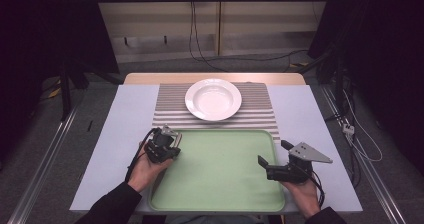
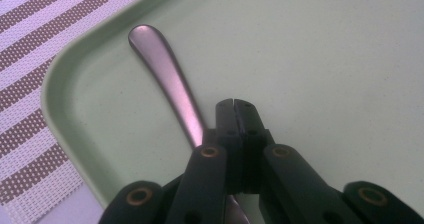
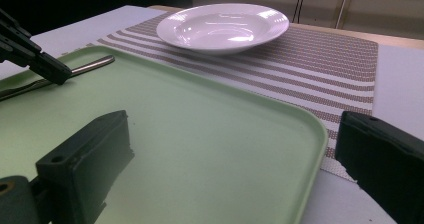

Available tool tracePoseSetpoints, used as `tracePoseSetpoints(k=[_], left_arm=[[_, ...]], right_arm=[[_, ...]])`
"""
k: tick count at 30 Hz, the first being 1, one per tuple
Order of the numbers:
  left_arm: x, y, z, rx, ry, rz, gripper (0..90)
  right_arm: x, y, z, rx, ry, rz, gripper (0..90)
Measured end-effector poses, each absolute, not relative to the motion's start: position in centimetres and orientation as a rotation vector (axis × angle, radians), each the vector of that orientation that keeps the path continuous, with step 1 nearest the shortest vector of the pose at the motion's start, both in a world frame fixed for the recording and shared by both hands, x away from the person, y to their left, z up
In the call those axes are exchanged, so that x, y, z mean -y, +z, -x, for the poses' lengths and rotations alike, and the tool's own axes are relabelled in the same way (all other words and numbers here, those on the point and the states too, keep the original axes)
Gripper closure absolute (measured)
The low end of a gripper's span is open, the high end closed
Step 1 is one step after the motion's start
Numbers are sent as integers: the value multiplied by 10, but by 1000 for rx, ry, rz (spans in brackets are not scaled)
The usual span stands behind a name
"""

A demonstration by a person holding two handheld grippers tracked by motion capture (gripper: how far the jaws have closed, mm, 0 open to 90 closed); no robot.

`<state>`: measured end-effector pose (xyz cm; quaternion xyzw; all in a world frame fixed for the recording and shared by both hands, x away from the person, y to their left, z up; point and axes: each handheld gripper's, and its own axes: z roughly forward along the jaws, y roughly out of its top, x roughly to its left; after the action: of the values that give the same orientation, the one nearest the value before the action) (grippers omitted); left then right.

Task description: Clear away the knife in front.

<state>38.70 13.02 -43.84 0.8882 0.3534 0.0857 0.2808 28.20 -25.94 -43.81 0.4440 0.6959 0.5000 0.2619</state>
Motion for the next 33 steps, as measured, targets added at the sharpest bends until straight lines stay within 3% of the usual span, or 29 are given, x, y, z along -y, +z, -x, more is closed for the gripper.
tracePoseSetpoints(k=[33], left_arm=[[-139,-437,-389,-1027,272,-2379,900]], right_arm=[[259,-438,-281,-1889,1350,-1197,14]])
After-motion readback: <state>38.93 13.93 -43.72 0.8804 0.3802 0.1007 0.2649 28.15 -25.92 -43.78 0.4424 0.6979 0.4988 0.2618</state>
